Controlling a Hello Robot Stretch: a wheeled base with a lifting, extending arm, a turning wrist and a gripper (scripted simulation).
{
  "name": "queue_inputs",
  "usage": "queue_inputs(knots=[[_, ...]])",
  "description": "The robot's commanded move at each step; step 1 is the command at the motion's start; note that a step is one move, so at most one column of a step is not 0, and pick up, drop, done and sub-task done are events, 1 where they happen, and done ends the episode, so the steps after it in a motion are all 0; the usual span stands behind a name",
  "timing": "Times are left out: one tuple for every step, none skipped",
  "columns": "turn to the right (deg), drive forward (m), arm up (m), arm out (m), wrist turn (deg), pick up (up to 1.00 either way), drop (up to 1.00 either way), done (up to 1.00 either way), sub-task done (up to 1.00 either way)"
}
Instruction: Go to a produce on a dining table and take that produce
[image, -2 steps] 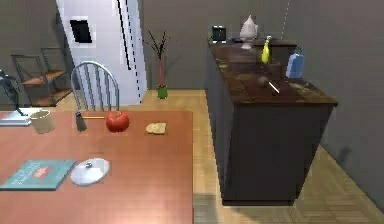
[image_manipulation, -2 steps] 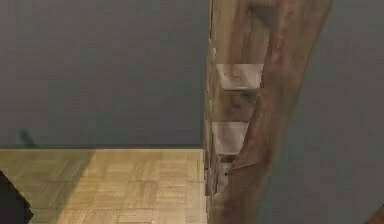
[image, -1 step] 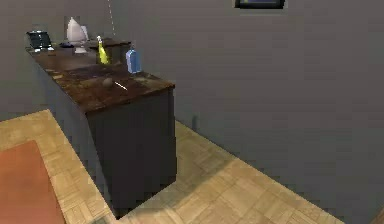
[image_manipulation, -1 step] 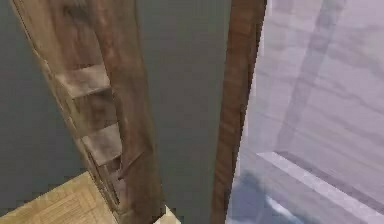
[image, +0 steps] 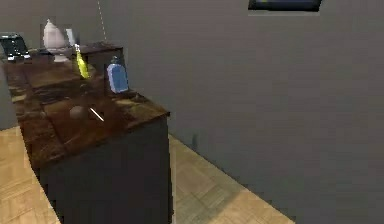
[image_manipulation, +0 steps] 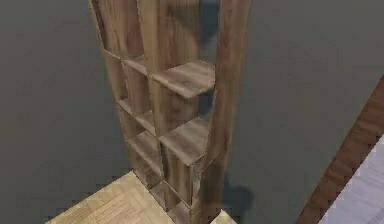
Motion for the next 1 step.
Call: queue_inputs(knots=[[0.0, 0.20, 0.00, 0.00, 0.0, 0.00, 0.00, 0.00, 0.00]])
